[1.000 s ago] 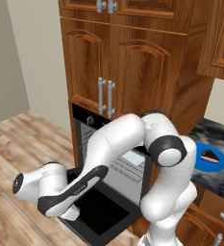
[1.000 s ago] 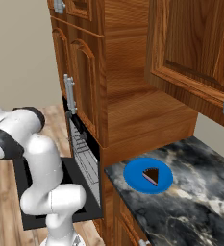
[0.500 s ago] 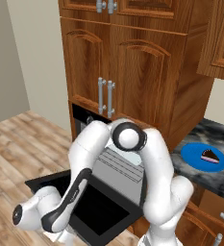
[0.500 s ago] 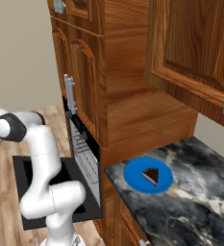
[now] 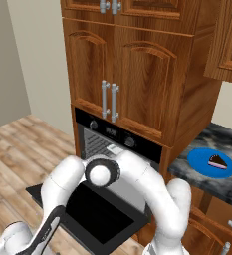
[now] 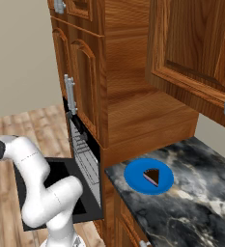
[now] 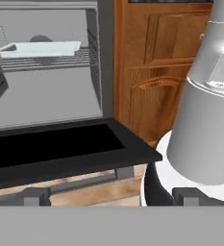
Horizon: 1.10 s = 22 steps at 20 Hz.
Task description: Take the baked cake out of the oven and place it on the plate for cooling. Then close the oven door.
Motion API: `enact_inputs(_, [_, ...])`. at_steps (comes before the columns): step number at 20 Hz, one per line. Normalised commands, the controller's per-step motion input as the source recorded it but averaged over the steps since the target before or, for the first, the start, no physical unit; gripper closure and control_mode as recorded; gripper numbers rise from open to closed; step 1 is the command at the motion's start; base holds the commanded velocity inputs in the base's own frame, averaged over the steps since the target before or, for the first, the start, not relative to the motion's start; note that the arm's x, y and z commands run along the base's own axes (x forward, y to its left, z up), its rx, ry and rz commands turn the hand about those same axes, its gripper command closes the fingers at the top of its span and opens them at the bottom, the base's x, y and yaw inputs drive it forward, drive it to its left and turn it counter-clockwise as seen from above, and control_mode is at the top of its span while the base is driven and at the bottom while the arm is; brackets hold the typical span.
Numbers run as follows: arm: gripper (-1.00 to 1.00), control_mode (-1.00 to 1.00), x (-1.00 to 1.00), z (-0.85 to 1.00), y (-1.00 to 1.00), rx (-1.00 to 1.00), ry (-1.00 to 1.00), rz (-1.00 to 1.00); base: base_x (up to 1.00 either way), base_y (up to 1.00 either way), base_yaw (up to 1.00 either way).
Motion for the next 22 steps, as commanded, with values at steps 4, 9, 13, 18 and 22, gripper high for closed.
enact_inputs(4, [-1.00, -1.00, 0.54, -1.00, 0.18, -0.30, -0.15, -0.04, 0.00, 0.00, 0.00])
enact_inputs(9, [-1.00, -1.00, 0.57, -1.00, 0.07, -0.27, -0.17, -0.03, 0.00, 0.00, 0.00])
enact_inputs(13, [-1.00, -1.00, 0.50, -1.00, 0.23, -0.24, -0.12, -0.03, 0.00, 0.00, 0.00])
enact_inputs(18, [-1.00, -1.00, 0.75, -0.99, 0.11, -0.18, -0.08, -0.05, 0.00, 0.00, 0.00])
enact_inputs(22, [-1.00, -1.00, 0.76, -0.99, 0.01, -0.16, -0.06, -0.06, 0.00, 0.00, 0.00])
